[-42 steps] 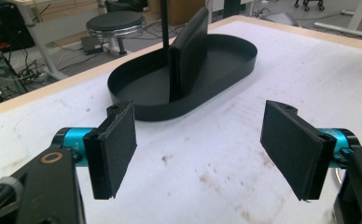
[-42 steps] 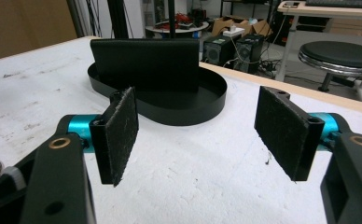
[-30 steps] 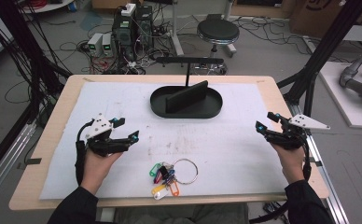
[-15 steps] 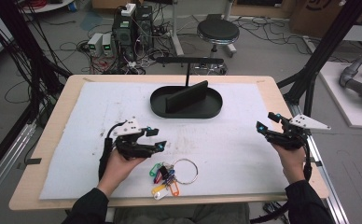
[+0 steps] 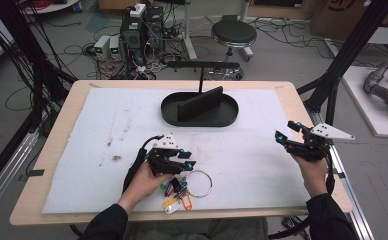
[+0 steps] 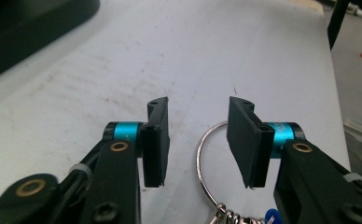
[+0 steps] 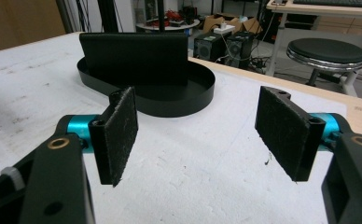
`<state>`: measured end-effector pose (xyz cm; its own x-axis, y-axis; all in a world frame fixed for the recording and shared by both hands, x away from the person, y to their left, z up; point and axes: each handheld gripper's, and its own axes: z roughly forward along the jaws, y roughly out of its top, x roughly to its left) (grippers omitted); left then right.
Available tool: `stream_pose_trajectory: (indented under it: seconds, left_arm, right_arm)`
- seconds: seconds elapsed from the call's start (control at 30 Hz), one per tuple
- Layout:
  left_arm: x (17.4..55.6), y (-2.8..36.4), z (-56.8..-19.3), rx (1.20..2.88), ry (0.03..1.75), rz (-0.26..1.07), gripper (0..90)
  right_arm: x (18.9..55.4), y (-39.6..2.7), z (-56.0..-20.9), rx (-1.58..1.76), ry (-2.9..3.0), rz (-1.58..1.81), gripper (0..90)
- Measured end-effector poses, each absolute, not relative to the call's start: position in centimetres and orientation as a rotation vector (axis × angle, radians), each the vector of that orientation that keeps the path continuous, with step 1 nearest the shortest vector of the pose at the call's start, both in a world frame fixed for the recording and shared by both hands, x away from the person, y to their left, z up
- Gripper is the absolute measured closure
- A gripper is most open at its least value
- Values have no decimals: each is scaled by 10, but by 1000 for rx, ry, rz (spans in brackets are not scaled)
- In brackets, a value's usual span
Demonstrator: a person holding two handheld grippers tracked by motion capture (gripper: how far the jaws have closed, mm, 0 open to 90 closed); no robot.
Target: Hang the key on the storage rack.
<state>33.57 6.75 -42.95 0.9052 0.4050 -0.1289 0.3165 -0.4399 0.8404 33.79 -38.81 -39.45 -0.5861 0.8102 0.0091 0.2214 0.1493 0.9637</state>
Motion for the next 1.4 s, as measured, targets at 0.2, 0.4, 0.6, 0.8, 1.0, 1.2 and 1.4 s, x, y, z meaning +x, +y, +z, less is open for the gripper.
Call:
stream_pose_trajectory:
  seconds: [0.2,0.4,0.6,0.8,1.0,1.2,1.4]
  left_arm:
    - [335,58,-437,2165,499,121,697]
    - [331,50,-443,2240,454,128,757]
    - [327,46,-448,2280,439,190,822]
    - [327,49,-450,2247,455,194,863]
    - [329,62,-436,2136,500,251,864]
    - [326,80,-413,2009,500,368,864]
    - [321,85,-406,1968,458,412,864]
  right_arm:
    - [338,-389,-395,982,1903,1450,303]
    - [337,-388,-395,982,1906,1455,304]
    - [337,-388,-395,978,1904,1454,306]
    - [337,-388,-394,974,1903,1457,307]
    - [337,-388,-394,966,1897,1459,322]
    - [337,-388,-393,972,1892,1464,322]
    - [337,-388,-393,968,1891,1466,322]
